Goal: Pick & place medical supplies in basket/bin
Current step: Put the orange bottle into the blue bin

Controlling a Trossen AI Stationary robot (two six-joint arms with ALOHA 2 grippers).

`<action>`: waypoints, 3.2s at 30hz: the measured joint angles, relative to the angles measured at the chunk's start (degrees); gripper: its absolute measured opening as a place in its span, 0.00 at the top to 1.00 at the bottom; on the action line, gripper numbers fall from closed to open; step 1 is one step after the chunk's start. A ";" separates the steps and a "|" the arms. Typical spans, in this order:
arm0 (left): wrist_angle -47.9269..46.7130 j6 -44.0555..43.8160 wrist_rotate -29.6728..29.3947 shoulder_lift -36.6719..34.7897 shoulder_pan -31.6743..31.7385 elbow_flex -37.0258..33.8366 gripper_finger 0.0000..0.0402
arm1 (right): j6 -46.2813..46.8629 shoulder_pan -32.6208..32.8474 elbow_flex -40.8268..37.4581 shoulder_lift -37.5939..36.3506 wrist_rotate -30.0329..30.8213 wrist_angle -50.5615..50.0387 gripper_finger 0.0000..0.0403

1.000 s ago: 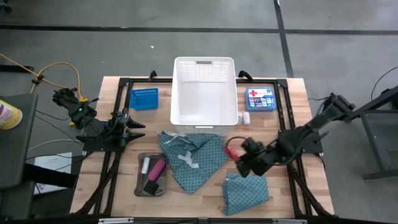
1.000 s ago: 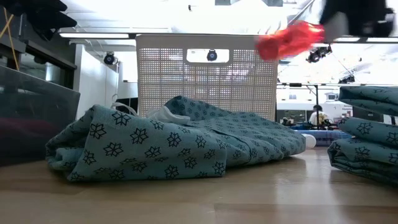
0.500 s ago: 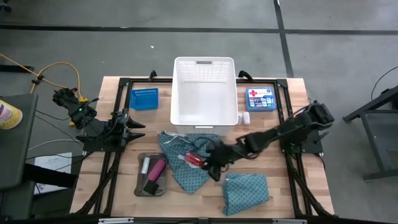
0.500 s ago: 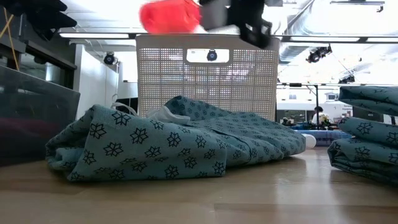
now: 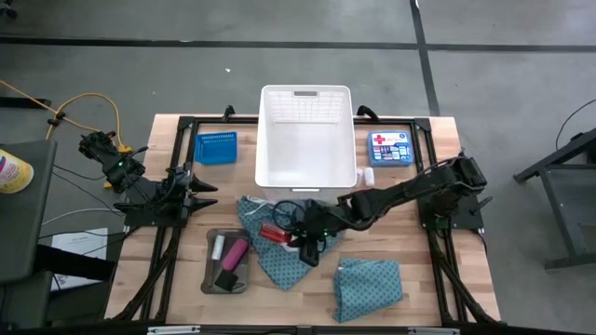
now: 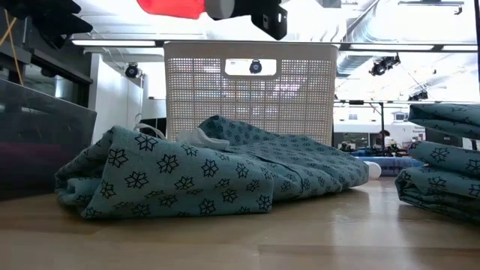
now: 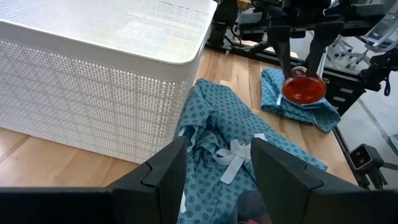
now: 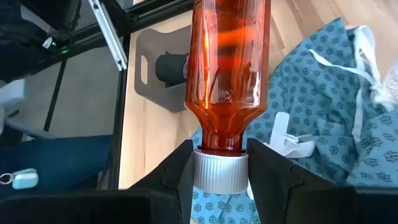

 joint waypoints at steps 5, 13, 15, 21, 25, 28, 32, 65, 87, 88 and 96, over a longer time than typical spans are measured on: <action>0.01 0.02 -0.02 0.00 0.00 0.02 0.57 | 0.00 0.04 -0.02 0.00 0.03 0.07 0.72; 0.17 0.01 -0.02 -0.01 0.00 0.00 0.57 | -0.02 0.04 -0.02 0.00 0.23 0.15 0.72; 0.17 0.02 -0.01 -0.01 0.00 0.02 0.57 | -0.02 0.04 -0.04 0.00 0.21 0.13 0.72; 3.56 3.34 -0.21 0.06 0.02 0.02 0.57 | -0.40 0.04 -0.04 0.00 0.05 0.16 0.72; 11.22 17.82 2.69 2.79 0.02 0.04 0.57 | -0.05 -0.06 -0.06 0.00 -0.54 0.57 0.72; 18.20 29.15 4.13 6.34 0.00 0.04 0.57 | 1.49 -0.35 -0.07 0.00 -2.74 3.04 0.72; 24.36 43.18 4.85 12.53 0.00 0.04 0.57 | 3.39 -1.06 -0.07 -0.02 -7.08 6.89 0.72; 46.80 68.65 4.88 32.98 -0.81 0.04 0.57 | 9.38 -2.32 -0.09 -0.04 -15.77 7.45 0.72; 48.29 64.43 13.88 32.94 2.76 0.02 0.57 | 5.84 -3.61 -0.09 -0.07 -15.25 11.00 0.72; 48.34 64.43 14.20 32.94 3.33 0.02 0.57 | 5.68 -3.76 -0.09 -0.07 -15.36 11.21 0.72; 49.18 64.29 21.49 32.92 8.18 0.02 0.57 | 3.74 -5.15 -0.09 -0.07 -16.78 11.80 0.72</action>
